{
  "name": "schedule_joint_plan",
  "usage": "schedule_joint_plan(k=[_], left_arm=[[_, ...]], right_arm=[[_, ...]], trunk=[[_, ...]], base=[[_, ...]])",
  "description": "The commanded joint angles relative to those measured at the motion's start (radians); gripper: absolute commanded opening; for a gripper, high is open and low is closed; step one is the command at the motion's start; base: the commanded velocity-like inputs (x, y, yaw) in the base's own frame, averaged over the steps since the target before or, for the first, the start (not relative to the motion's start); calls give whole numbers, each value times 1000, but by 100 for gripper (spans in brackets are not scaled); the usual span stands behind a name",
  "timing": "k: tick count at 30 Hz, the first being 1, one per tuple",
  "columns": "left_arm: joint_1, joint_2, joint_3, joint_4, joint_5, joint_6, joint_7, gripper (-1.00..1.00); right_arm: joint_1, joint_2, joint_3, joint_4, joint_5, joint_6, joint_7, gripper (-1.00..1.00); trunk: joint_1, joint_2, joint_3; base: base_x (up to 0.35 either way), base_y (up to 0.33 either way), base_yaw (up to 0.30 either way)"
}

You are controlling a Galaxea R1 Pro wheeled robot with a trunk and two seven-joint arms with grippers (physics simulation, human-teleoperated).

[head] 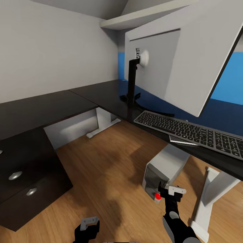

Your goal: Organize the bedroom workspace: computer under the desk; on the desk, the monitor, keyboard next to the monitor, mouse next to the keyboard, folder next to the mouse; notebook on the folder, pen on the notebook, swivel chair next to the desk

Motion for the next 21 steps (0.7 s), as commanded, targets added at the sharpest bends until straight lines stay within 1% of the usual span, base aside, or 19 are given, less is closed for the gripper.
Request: schedule_joint_plan(k=[1,10,13,18,21], left_arm=[[0,0,-3,1,10,-3,1,100],[0,0,-3,1,10,-4,1,100],[0,0,-3,1,10,-4,0,100],[0,0,-3,1,9,-4,0,100],[0,0,-3,1,9,-4,1,100]], right_arm=[[-1,1,-11,1,4,-5,-4,100],[-1,1,-11,1,4,-5,-4,100],[-1,1,-11,1,4,-5,-4,100],[-1,1,-11,1,4,-5,-4,100],[-1,1,-11,1,4,-5,-4,100]], trunk=[[0,0,-1],[0,0,-1],[0,0,-1],[0,0,-1],[0,0,-1]], base=[[0,-13,0],[22,-3,0],[197,32,0],[280,39,0],[150,10,0]])
